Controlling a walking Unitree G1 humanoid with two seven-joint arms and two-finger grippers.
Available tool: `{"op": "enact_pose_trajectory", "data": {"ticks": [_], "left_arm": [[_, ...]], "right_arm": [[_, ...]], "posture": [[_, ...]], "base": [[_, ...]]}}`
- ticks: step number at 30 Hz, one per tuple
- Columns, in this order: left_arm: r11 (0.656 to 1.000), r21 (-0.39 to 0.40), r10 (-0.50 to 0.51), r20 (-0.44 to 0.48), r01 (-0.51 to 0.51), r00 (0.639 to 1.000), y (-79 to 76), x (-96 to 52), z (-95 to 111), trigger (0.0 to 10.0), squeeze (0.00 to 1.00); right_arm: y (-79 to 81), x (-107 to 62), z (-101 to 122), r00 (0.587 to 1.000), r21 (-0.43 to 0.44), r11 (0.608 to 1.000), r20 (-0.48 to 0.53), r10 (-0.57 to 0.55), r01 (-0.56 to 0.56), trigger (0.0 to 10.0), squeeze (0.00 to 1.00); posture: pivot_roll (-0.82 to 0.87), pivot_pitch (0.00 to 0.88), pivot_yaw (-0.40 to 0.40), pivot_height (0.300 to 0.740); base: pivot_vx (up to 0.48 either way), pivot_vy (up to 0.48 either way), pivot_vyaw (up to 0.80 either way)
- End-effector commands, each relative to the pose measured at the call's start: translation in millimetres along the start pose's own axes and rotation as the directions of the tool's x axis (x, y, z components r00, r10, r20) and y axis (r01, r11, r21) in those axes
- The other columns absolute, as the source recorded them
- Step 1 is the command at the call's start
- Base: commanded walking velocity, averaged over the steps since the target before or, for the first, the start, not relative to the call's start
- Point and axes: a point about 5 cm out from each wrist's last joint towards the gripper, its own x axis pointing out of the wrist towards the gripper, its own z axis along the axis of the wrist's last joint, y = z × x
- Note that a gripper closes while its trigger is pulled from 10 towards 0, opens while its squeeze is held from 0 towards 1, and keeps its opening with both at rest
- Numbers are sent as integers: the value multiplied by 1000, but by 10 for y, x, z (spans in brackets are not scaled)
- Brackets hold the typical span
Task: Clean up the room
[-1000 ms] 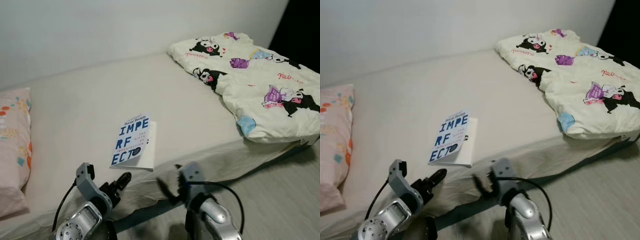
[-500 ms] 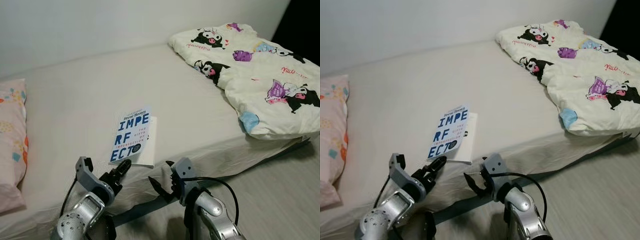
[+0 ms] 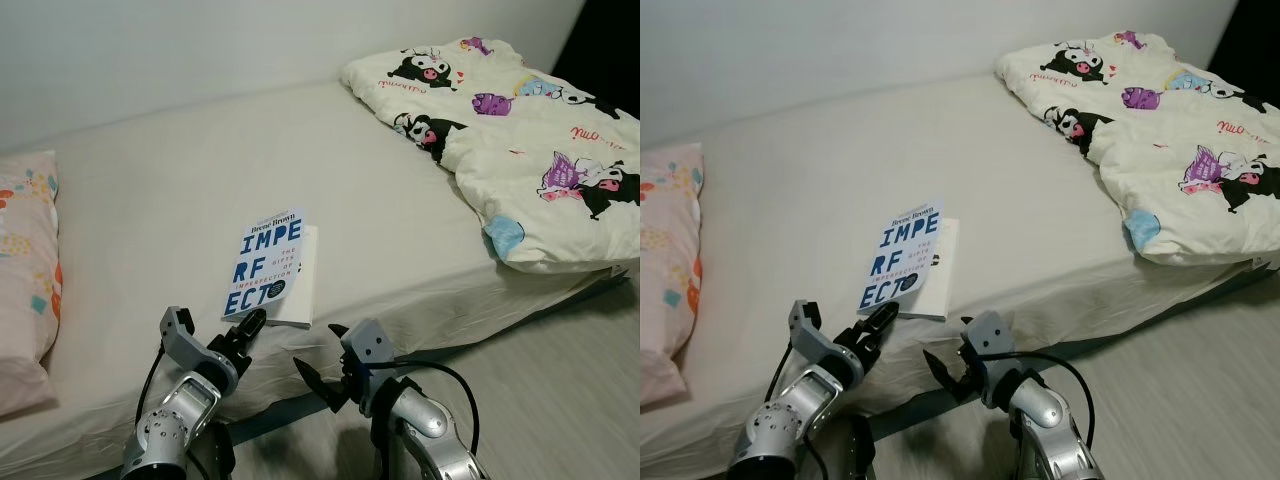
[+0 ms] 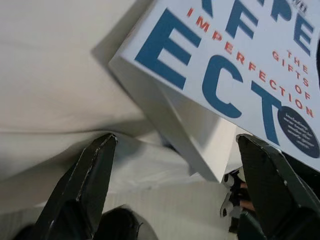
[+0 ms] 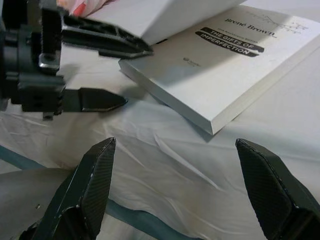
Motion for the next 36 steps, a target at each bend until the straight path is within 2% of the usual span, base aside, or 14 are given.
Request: {"op": "enact_pose_trajectory", "data": {"ticks": [1, 2, 3, 8, 11, 17, 20, 22, 25, 27, 30, 32, 34, 36], "left_arm": [[970, -234, -66, 28, 71, 997, -1, 6, -175, 10000, 1000], [970, -234, -66, 28, 71, 997, -1, 6, -175, 10000, 1000], [950, -288, -114, 47, 123, 992, -25, -3, -151, 10000, 1000], [936, -317, -146, 54, 155, 988, -22, -15, -136, 10000, 1000], [921, -353, -154, 60, 165, 986, 64, -47, -85, 10000, 1000], [944, -299, -134, 32, 138, 990, 219, -84, -19, 10000, 1000], [983, -143, -125, -55, 116, 991, 409, -218, 60, 10000, 1000], [983, -143, -125, -55, 116, 991, 409, -218, 60, 10000, 1000], [992, 89, -69, -171, 85, 983, 593, -387, 172, 10000, 1000], [993, 108, -30, -142, 46, 989, 645, -408, 256, 10000, 1000], [998, 62, 3, -62, 1, 998, 680, -409, 384, 10000, 1000], [999, -45, 31, 54, -29, 998, 717, -401, 560, 10000, 1000], [999, -45, 31, 54, -29, 998, 717, -401, 560, 10000, 1000], [992, -116, 70, 115, -57, 991, 758, -389, 646, 10000, 1000]], "right_arm": [[57, -42, -28, 1000, 13, 1000, -4, 14, -14, 10000, 0], [57, -42, -28, 1000, 13, 1000, -4, 14, -14, 10000, 0], [62, -52, -35, 1000, 12, 1000, -7, 14, -14, 10000, 0], [66, -60, -41, 1000, 11, 1000, -12, 15, -15, 10000, 0], [72, -60, -44, 1000, 7, 1000, -20, 16, -16, 10000, 0], [74, -55, -49, 999, -3, 1000, -34, 21, -22, 10000, 0], [76, -54, -49, 999, -20, 999, -42, 29, -30, 10000, 0], [76, -54, -49, 999, -20, 999, -42, 29, -30, 10000, 0], [64, -59, -52, 999, -23, 999, -45, 23, -24, 10000, 0], [59, -59, -53, 999, -22, 1000, -45, 19, -20, 10000, 0], [56, -55, -53, 999, -21, 1000, -45, 17, -18, 10000, 0], [56, -42, -50, 999, -19, 1000, -46, 17, -18, 10000, 0], [56, -42, -50, 999, -19, 1000, -46, 17, -18, 10000, 0], [56, -25, -51, 998, -20, 1000, -52, 20, -21, 10000, 0]], "posture": [[-120, 284, 14, 558], [-120, 284, 14, 558], [-121, 282, 16, 558], [-122, 278, 18, 558], [-124, 271, 20, 558], [-119, 270, 18, 558], [-122, 264, 23, 558], [-122, 264, 23, 558], [-116, 257, 26, 558], [-116, 257, 26, 558], [-111, 253, 24, 558], [-109, 252, 21, 558], [-109, 252, 21, 558], [-105, 248, 18, 558]], "base": [[0, 0, 0], [0, 0, 0], [0, 0, 0], [0, 0, 0], [0, 0, 0], [0, 0, 0], [0, 0, 0], [0, 0, 0], [0, 0, 0], [0, 0, 0], [0, 0, 0], [0, 0, 0], [0, 0, 0], [0, 0, 0]]}}
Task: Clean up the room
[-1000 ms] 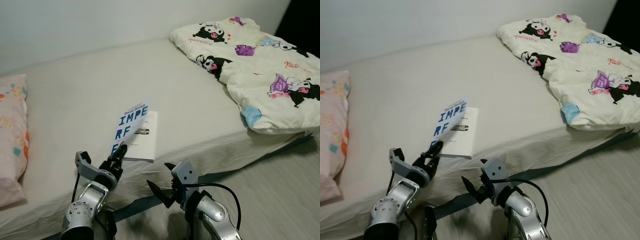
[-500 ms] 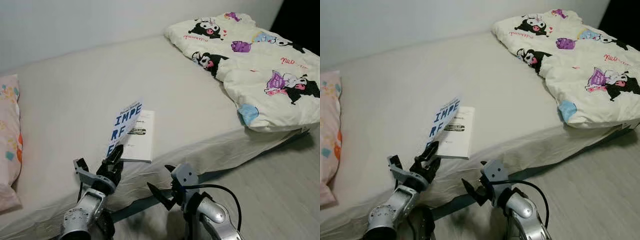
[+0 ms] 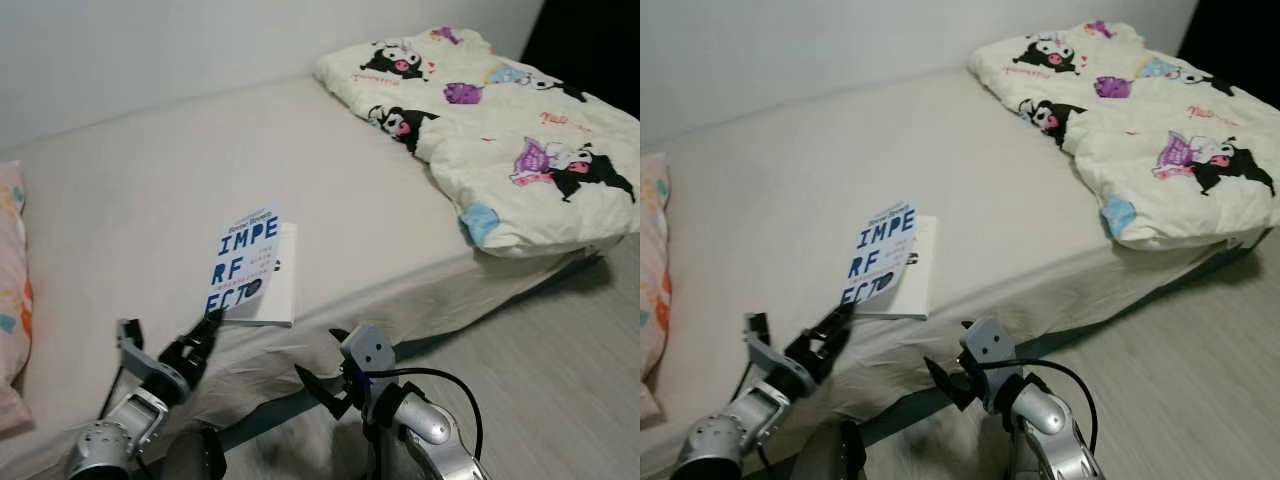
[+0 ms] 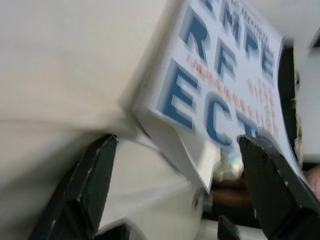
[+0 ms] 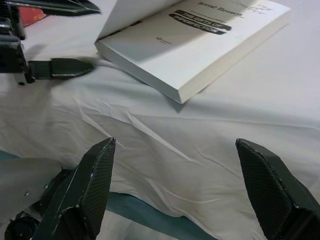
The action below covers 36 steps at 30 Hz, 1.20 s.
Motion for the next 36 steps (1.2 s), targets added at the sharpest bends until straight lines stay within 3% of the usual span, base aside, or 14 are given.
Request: {"op": "enact_pose_trajectory", "data": {"ticks": [1, 7, 14, 15, 19, 20, 22, 24, 26, 36], "left_arm": [[989, -41, 145, 50, -143, 988, 252, -142, 74, 10000, 1000], [981, -110, 171, 110, -159, 979, 303, -151, 173, 10000, 1000], [981, -147, 136, 76, -123, 988, 271, -134, 114, 10000, 1000], [983, -155, 103, 11, -100, 995, 224, -99, -10, 10000, 1000], [983, -155, 103, 11, -100, 995, 224, -99, -10, 10000, 1000], [986, -136, 87, -76, -96, 993, 193, -68, -200, 10000, 1000], [986, -136, 87, -76, -96, 993, 193, -68, -200, 10000, 1000], [986, -126, 89, -139, -106, 986, 130, 40, -508, 10000, 1000], [988, -119, 76, -149, -94, 986, 61, 127, -603, 10000, 1000], [994, -95, 42, -172, -59, 984, -112, 314, -743, 10000, 1000]], "right_arm": [[43, 12, -45, 1000, 10, 1000, -27, 15, -15, 10000, 0], [26, 25, -43, 999, 7, 1000, -32, 15, -14, 10000, 0], [13, 21, -44, 999, 4, 1000, -35, 13, -13, 10000, 0], [10, 19, -46, 999, 3, 1000, -37, 13, -12, 10000, 0], [10, 19, -46, 999, 3, 1000, -37, 13, -12, 10000, 0], [10, 23, -47, 999, 3, 1000, -38, 12, -12, 10000, 0], [10, 23, -47, 999, 3, 1000, -38, 12, -12, 10000, 0], [9, 35, -34, 999, 1, 1000, -34, 10, -10, 10000, 0], [4, 41, -25, 999, 0, 1000, -33, 8, -8, 10000, 0], [-8, 53, -10, 1000, 0, 1000, -29, 3, -3, 10000, 0]], "posture": [[-105, 248, 18, 558], [-109, 244, 19, 558], [-108, 246, 20, 558], [-107, 247, 20, 558], [-107, 247, 20, 558], [-104, 248, 20, 558], [-104, 248, 20, 558], [-112, 260, 21, 558], [-112, 267, 20, 558], [-112, 276, 27, 558]], "base": [[0, 0, 0], [0, 0, 0], [0, 0, 0], [0, 0, 0], [0, 0, 0], [0, 0, 0], [0, 0, 0], [0, 0, 0], [0, 0, 0], [0, 0, 0]]}}
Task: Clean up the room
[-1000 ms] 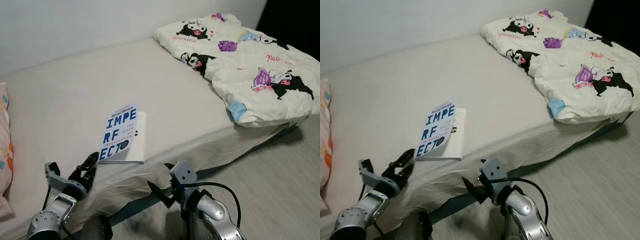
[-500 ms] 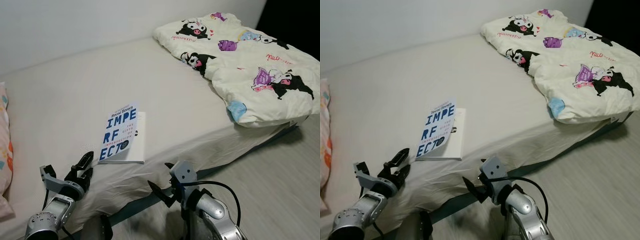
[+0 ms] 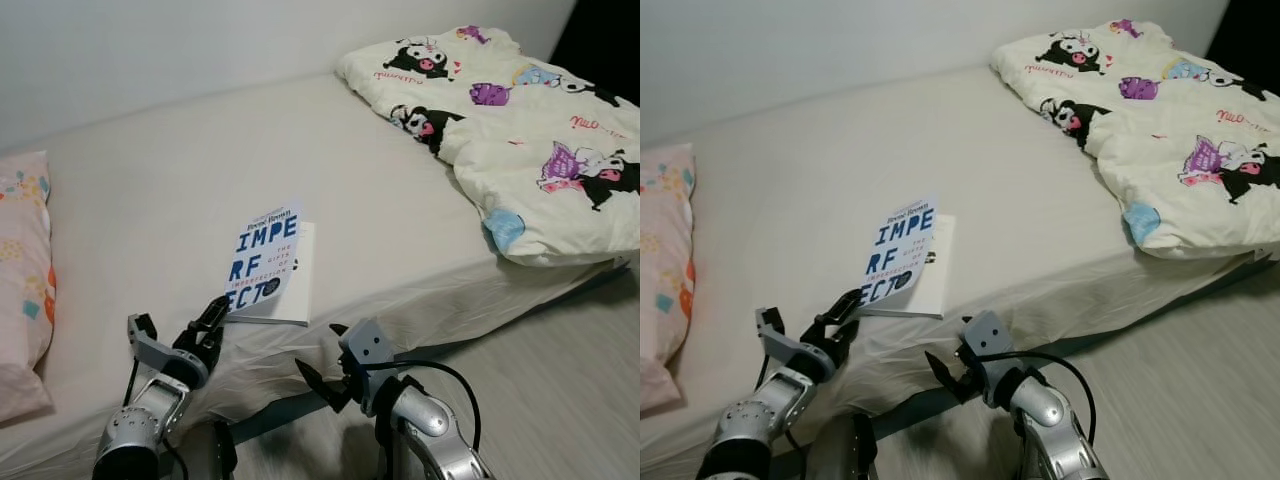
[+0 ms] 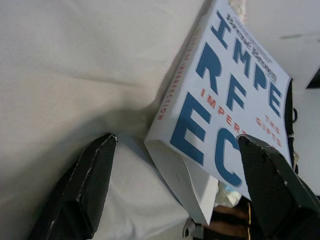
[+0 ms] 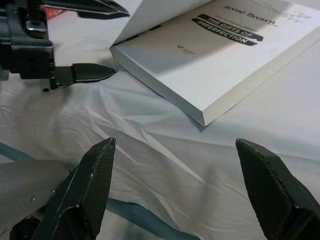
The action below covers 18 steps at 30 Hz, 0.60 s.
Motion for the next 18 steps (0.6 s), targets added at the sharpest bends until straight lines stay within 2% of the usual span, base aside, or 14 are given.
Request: {"op": "enact_pose_trajectory", "data": {"ticks": [1, 7, 9, 10, 12, 13, 15, 18], "left_arm": [[997, -43, 65, -110, -70, 992, 77, 56, -375, 10000, 1000], [996, -61, 57, -101, -64, 993, 24, 111, -395, 10000, 1000], [990, -137, 10, -82, -21, 997, -132, 212, -412, 10000, 1000], [990, -137, 10, -82, -21, 997, -132, 212, -412, 10000, 1000], [983, -178, -75, -120, 53, 990, -302, 259, -474, 10000, 1000], [981, -175, -107, -150, 80, 983, -352, 258, -510, 10000, 1000], [981, -175, -107, -150, 80, 983, -352, 258, -510, 10000, 1000], [985, -99, -160, -236, 140, 959, -391, 225, -616, 10000, 1000]], "right_arm": [[39, 12, -34, 1000, 14, 1000, -18, 7, -7, 10000, 0], [41, 17, -32, 1000, 16, 1000, -17, 5, -5, 10000, 0], [50, 22, -34, 1000, 19, 1000, -17, 3, -2, 10000, 0], [50, 22, -34, 1000, 19, 1000, -17, 3, -2, 10000, 0], [57, 17, -44, 1000, 21, 1000, -19, 0, 1, 10000, 0], [60, 15, -50, 1000, 20, 1000, -21, 0, 0, 10000, 0], [60, 15, -50, 1000, 20, 1000, -21, 0, 0, 10000, 0], [66, 18, -57, 1000, 19, 1000, -24, -1, 2, 10000, 0]], "posture": [[-112, 281, 29, 558], [-112, 283, 32, 558], [-111, 286, 38, 558], [-111, 286, 38, 558], [-109, 283, 40, 558], [-109, 282, 39, 558], [-109, 282, 39, 558], [-108, 278, 39, 558]], "base": [[0, 0, 0], [0, 0, 0], [0, 0, 0], [0, 0, 0], [0, 0, 0], [0, 0, 0], [0, 0, 0], [0, 0, 0]]}}
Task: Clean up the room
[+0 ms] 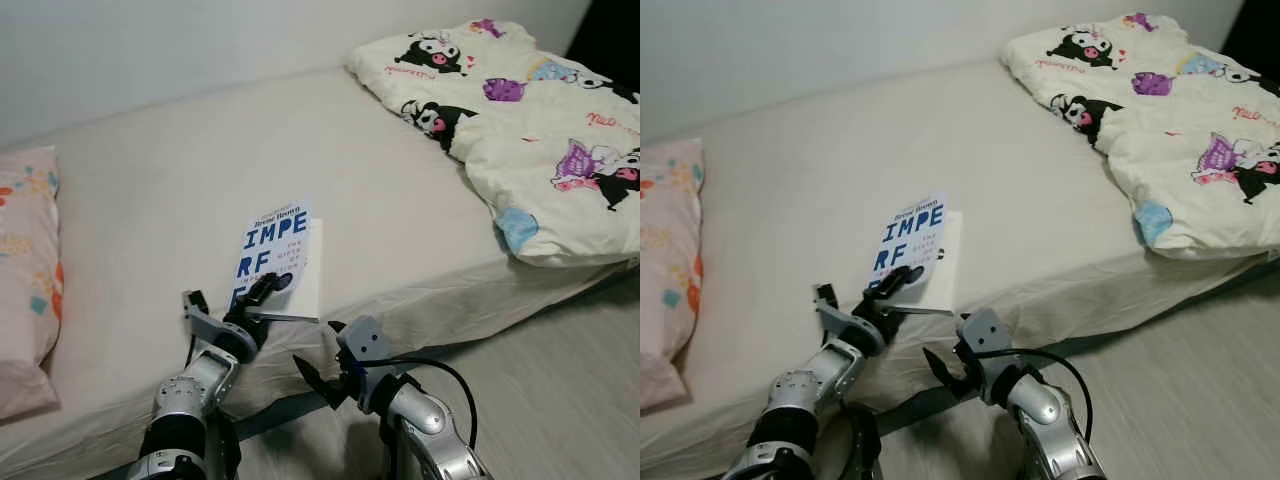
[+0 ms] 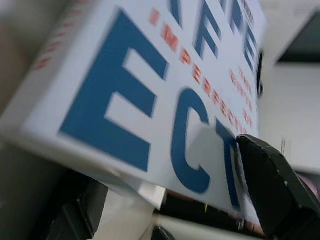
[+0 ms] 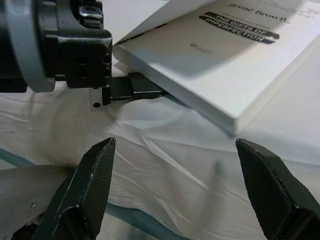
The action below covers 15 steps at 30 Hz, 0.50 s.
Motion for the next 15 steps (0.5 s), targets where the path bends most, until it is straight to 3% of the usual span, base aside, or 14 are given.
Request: {"op": "enact_pose_trajectory", "data": {"ticks": [1, 4, 7, 8, 11, 12, 15], "left_arm": [[1000, 23, 15, -77, -13, 997, 84, -47, -145, 10000, 1000], [995, 86, 49, -92, -41, 995, 141, -72, -178, 10000, 1000], [990, 100, 103, -58, -97, 993, 211, -89, -151, 10000, 992], [985, 113, 136, -32, -132, 990, 242, -93, -128, 10000, 827], [969, 121, 211, 37, -214, 977, 304, -99, -61, 10000, 800], [962, 117, 240, 64, -246, 969, 326, -105, -33, 6588, 788], [958, 113, 255, 78, -263, 964, 337, -110, -18, 6588, 788]], "right_arm": [[55, -13, -75, 999, 14, 1000, -31, 10, -10, 10000, 0], [52, -10, -75, 999, 13, 1000, -32, 8, -8, 10000, 0], [53, -8, -75, 999, 11, 1000, -31, 9, -8, 10000, 0], [53, -7, -75, 999, 11, 1000, -31, 9, -8, 10000, 0], [47, -4, -74, 1000, 10, 1000, -30, 7, -7, 10000, 0], [47, -3, -73, 1000, 10, 1000, -30, 5, -5, 10000, 0], [48, -1, -73, 1000, 9, 1000, -29, 4, -4, 10000, 0]], "posture": [[-108, 278, 39, 558], [-106, 279, 40, 558], [-103, 275, 38, 558], [-103, 275, 38, 558], [-103, 275, 38, 558], [-104, 272, 40, 558], [-104, 272, 40, 558]], "base": [[0, 0, 0], [0, 0, 0], [0, 0, 0], [0, 0, 0], [0, 0, 0], [0, 0, 0], [0, 0, 0]]}}
